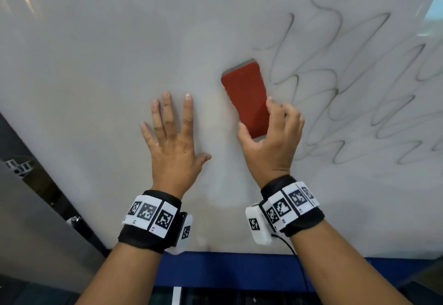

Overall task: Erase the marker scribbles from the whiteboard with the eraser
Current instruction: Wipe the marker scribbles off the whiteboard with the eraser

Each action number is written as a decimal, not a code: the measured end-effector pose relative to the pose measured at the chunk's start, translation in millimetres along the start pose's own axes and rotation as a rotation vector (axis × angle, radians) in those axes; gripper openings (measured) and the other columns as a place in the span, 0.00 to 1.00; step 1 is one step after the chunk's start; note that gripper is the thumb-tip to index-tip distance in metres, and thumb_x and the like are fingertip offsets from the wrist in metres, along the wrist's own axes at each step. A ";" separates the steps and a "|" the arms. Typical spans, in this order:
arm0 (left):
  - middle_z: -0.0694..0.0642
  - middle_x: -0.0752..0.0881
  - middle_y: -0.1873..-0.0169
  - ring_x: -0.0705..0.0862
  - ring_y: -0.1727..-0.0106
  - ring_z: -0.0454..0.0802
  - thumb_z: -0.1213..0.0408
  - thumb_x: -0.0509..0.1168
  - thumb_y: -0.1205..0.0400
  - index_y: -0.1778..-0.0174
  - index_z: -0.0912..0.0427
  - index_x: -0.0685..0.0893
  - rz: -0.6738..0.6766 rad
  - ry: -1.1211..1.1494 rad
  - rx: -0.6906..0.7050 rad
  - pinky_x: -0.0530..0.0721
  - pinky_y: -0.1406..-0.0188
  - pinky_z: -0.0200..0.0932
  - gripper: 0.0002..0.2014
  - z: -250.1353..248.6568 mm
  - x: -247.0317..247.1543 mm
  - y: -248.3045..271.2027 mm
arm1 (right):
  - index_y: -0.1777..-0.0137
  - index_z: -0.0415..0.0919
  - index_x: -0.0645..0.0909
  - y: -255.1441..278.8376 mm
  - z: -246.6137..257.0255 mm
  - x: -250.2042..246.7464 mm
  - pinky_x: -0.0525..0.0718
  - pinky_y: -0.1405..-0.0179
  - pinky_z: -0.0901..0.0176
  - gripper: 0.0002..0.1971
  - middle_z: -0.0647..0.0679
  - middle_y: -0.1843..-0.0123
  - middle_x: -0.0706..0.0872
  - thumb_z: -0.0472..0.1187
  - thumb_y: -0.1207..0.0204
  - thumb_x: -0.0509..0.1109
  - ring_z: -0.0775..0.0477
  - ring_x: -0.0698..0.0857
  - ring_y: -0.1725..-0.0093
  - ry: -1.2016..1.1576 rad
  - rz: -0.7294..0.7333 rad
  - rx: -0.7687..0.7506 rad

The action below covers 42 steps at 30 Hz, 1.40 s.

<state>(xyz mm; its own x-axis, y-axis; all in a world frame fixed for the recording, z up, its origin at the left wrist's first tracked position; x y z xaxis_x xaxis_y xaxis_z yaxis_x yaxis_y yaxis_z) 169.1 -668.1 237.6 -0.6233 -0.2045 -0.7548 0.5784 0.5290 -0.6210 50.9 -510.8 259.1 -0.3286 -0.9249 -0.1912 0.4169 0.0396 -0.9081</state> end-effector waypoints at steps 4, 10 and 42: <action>0.57 0.40 0.15 0.40 0.13 0.62 0.42 0.83 0.37 0.13 0.46 0.45 -0.071 0.059 0.074 0.49 0.23 0.80 0.64 -24.1 -18.9 -13.9 | 0.33 0.34 0.79 13.2 -1.4 6.1 0.76 0.45 0.50 0.31 0.36 0.41 0.77 0.47 0.34 0.80 0.42 0.73 0.47 -0.017 0.013 0.044; 0.63 0.35 0.14 0.35 0.14 0.64 0.38 0.82 0.40 0.15 0.46 0.30 -0.003 -0.061 0.123 0.48 0.23 0.83 0.74 -36.0 -14.3 -26.3 | 0.32 0.41 0.74 44.8 -15.2 8.8 0.74 0.44 0.49 0.30 0.39 0.40 0.79 0.50 0.32 0.75 0.39 0.76 0.46 0.037 0.105 -0.041; 0.64 0.39 0.14 0.38 0.13 0.65 0.32 0.78 0.41 0.14 0.47 0.32 -0.089 -0.116 0.153 0.52 0.24 0.84 0.73 -68.5 -24.0 -42.1 | 0.23 0.32 0.74 -47.8 -16.9 -29.6 0.71 0.27 0.58 0.38 0.35 0.37 0.78 0.47 0.29 0.82 0.38 0.77 0.40 -0.083 -0.086 0.089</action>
<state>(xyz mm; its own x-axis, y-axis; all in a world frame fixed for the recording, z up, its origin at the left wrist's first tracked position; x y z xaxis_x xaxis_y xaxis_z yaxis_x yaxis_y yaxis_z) 123.7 -629.0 296.4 -0.6159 -0.3433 -0.7091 0.6023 0.3750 -0.7047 26.4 -479.0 301.9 -0.2964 -0.9518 -0.0789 0.4652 -0.0718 -0.8823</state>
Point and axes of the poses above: each hand's wrist, its own y-axis away from the middle knuckle, its own x-axis out of the palm, z = x × y, the point moved 7 cm from there along -y, towards the middle knuckle
